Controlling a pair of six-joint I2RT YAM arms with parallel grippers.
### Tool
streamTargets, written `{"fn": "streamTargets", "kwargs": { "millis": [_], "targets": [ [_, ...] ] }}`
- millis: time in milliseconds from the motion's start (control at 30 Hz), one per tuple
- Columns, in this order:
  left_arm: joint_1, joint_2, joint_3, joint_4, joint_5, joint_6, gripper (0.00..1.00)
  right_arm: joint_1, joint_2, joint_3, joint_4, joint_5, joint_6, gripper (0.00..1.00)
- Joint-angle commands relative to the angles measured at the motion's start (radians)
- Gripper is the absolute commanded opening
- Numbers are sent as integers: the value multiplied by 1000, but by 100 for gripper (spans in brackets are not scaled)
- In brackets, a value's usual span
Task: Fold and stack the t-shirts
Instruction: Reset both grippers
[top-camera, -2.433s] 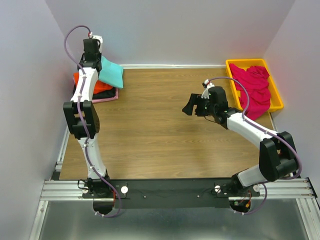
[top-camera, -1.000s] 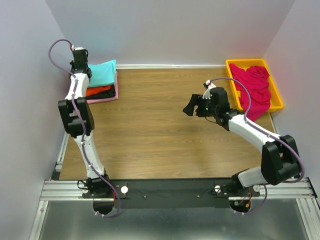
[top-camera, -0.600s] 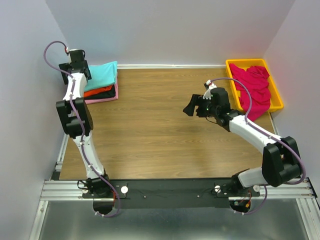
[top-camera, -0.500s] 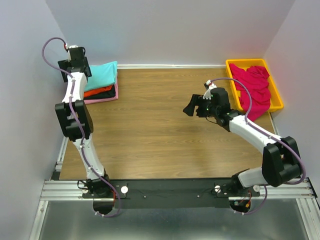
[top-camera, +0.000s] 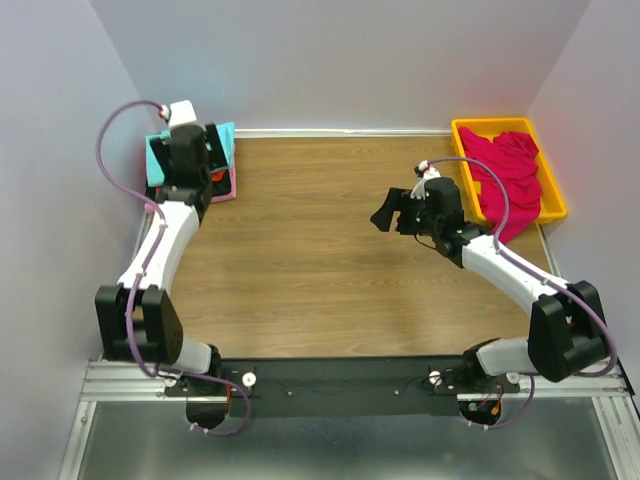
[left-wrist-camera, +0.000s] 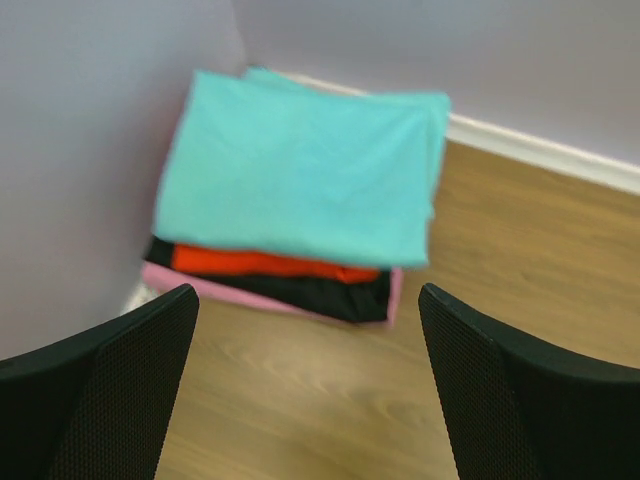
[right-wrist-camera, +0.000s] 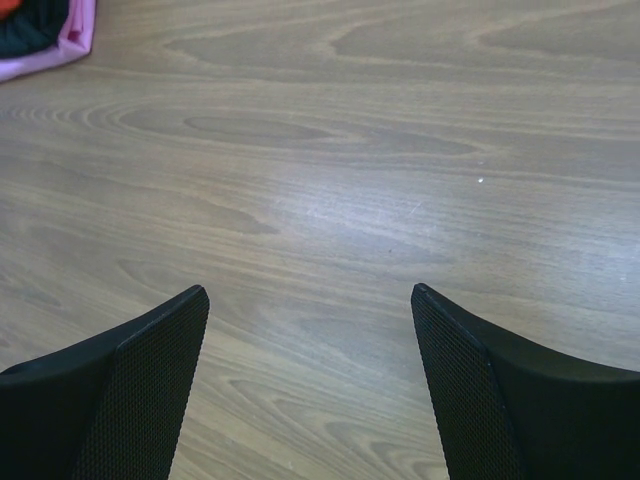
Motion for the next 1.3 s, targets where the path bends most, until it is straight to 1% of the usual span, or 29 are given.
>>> {"fn": "streamTargets", "kwargs": {
  "millis": [0, 33, 67, 100, 133, 200, 233, 400, 500, 567, 900, 1267],
  "targets": [
    [-118, -174, -200, 173, -10, -91, 98, 0, -53, -29, 53, 103, 4, 89],
    [-170, -216, -299, 221, -18, -114, 98, 0, -66, -37, 56, 135, 6, 89],
    [-185, -299, -383, 243, -28, -131, 98, 1, -71, -41, 63, 154, 4, 89],
    [-198, -339, -384, 265, -27, -144, 98, 0, -79, -46, 66, 157, 4, 89],
    [-210, -380, -460, 285, -25, -156, 98, 1, -85, -58, 70, 189, 4, 90],
    [-225, -483, -540, 325, -1, -168, 98, 0, -102, -66, 83, 232, 6, 90],
    [-226, -508, -556, 328, 5, -168, 98, 0, -108, -73, 89, 241, 6, 90],
    [-227, -598, -571, 234, 8, -139, 98, -2, -158, -97, 104, 323, 6, 90],
    [-227, -626, -585, 228, 24, -142, 98, -2, -192, -115, 106, 378, 4, 93],
    [-227, -634, -588, 245, 50, -139, 98, -2, -206, -123, 110, 392, 4, 93],
    [-229, -675, -631, 279, 113, -136, 98, -2, -231, -139, 113, 409, 9, 94],
    [-227, -708, -650, 293, 102, -131, 98, -2, -240, -149, 112, 419, 10, 94]
  ]
}}
